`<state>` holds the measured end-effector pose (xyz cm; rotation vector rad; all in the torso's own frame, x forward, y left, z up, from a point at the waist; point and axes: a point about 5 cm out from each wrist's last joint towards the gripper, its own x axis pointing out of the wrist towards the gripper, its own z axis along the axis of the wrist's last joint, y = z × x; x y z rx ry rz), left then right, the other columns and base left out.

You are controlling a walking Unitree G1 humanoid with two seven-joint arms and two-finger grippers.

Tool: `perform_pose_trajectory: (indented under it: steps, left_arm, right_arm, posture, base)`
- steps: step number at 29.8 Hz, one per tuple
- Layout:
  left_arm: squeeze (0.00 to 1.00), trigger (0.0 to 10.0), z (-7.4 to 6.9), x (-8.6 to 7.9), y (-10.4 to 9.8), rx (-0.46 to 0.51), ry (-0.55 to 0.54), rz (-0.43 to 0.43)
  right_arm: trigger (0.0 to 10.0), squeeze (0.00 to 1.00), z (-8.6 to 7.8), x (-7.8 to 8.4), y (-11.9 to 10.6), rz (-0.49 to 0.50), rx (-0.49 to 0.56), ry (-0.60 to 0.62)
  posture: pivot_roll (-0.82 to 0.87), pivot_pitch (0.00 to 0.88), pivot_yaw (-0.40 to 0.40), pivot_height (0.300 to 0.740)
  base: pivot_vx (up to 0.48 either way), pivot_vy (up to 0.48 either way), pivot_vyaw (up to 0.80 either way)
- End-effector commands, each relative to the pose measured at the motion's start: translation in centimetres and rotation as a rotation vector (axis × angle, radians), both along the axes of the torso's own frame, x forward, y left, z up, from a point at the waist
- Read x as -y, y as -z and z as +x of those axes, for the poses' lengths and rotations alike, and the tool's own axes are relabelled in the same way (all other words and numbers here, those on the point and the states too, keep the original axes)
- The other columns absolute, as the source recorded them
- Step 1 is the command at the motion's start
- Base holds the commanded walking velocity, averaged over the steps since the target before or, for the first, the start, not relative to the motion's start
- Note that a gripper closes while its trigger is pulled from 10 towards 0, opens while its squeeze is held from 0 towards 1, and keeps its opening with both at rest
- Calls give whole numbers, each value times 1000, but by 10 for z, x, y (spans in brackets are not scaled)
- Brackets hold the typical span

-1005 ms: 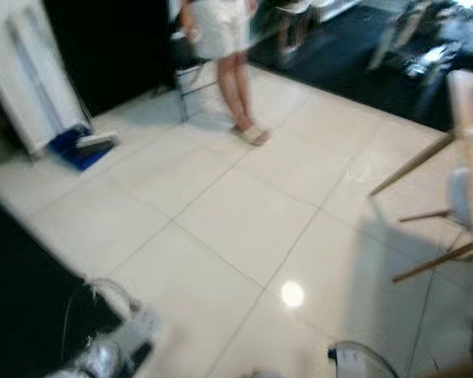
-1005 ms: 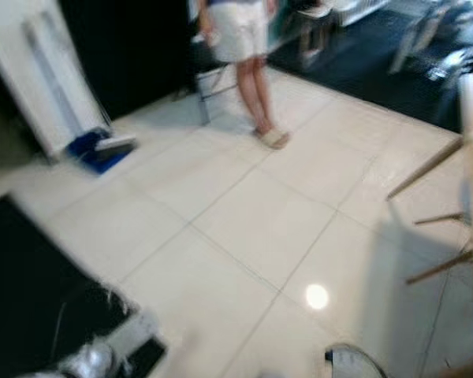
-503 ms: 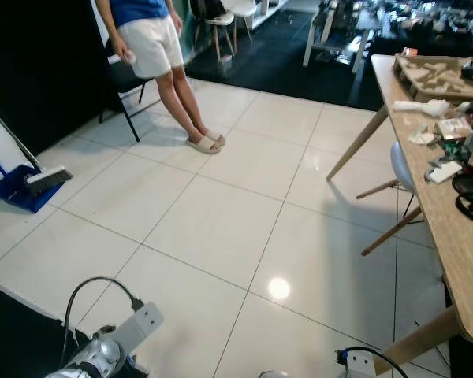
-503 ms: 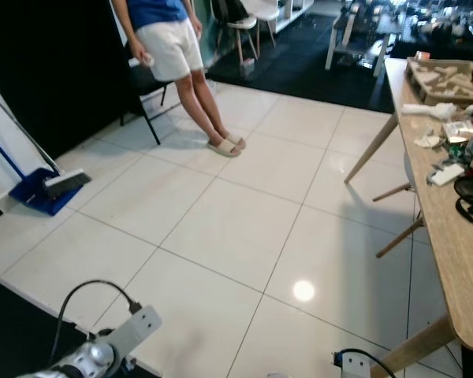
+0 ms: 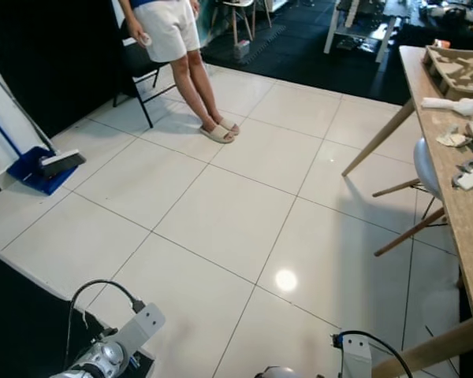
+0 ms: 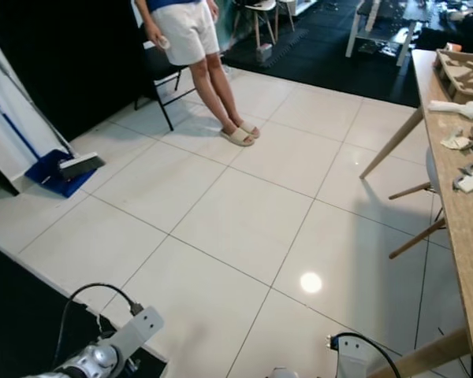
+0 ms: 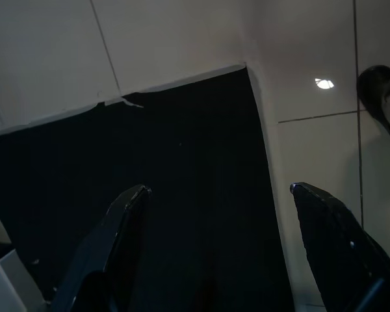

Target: Picking trash to rubbish bin

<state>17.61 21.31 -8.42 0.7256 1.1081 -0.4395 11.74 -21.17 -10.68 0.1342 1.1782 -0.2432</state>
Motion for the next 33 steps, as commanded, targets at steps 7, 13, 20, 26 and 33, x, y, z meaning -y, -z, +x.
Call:
perform_pose_trajectory:
  steps: [7, 13, 20, 26, 33]
  left_arm:
    - [0, 10000, 3, -2, -2, 0, 11, 18]
    - [0, 10000, 3, 1, -1, -14, 60, 26]
    - [0, 10000, 12, 2, -5, 1, 88, 37]
    - [0, 10000, 18, -1, -9, 15, 88, 48]
    - [0, 10000, 24, 6, -10, 30, 72, 29]
  right_arm:
    - [10000, 0, -3, -14, 3, 45, -4, -7]
    - [10000, 0, -5, -5, 2, 28, 2, 46]
    - [10000, 0, -7, 10, 0, -25, -8, 75]
    - [10000, 0, -6, 8, 0, -36, -8, 99]
    - [10000, 0, -9, 25, -3, -71, -1, 140]
  posture:
    - [154, 0, 64, 740]
    - [88, 0, 88, 740]
    - [33, 0, 85, 740]
    - [-3, 0, 76, 740]
    - [-29, 0, 55, 740]
  base:
    - [0, 0, 0]
    - [0, 0, 0]
    - [0, 0, 0]
    - [0, 0, 0]
    - [0, 0, 0]
